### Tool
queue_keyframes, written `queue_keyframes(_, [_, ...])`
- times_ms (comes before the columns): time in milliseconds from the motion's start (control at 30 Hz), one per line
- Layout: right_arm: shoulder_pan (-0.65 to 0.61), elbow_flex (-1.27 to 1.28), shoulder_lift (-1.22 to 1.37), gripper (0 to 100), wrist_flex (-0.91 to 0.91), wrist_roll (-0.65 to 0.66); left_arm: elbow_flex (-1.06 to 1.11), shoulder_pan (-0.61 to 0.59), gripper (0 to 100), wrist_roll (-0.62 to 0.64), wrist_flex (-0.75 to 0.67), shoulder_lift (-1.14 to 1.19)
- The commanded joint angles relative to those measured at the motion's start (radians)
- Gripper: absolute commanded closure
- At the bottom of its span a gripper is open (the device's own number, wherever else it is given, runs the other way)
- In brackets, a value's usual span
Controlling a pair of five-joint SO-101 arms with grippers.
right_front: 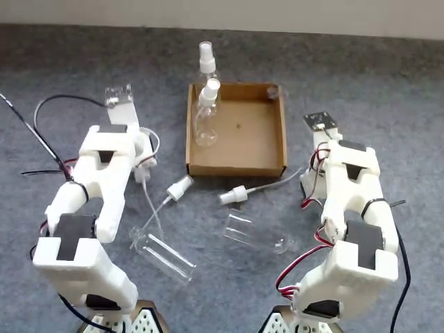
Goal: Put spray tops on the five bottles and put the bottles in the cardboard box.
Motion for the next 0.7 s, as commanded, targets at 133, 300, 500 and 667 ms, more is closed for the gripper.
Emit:
queue_keyframes(133, [-0.002,-0.036,-0.001,76.0,-0.033,-0.003,-0.435,0.025,100,0.002,0.006,-0.012])
queue_keyframes(300, [-0.002,-0.036,-0.001,76.0,-0.035,-0.002,-0.642,0.018,100,0.002,0.063,-0.022])
queue_keyframes(500, [0.022,-0.042,-0.002,76.0,-0.035,-0.002,-0.914,-0.053,100,0.002,0.264,-0.056])
queue_keyframes(667, [0.024,-0.114,-0.002,75.7,-0.045,-0.005,-0.972,-0.068,100,0.000,0.391,-0.091])
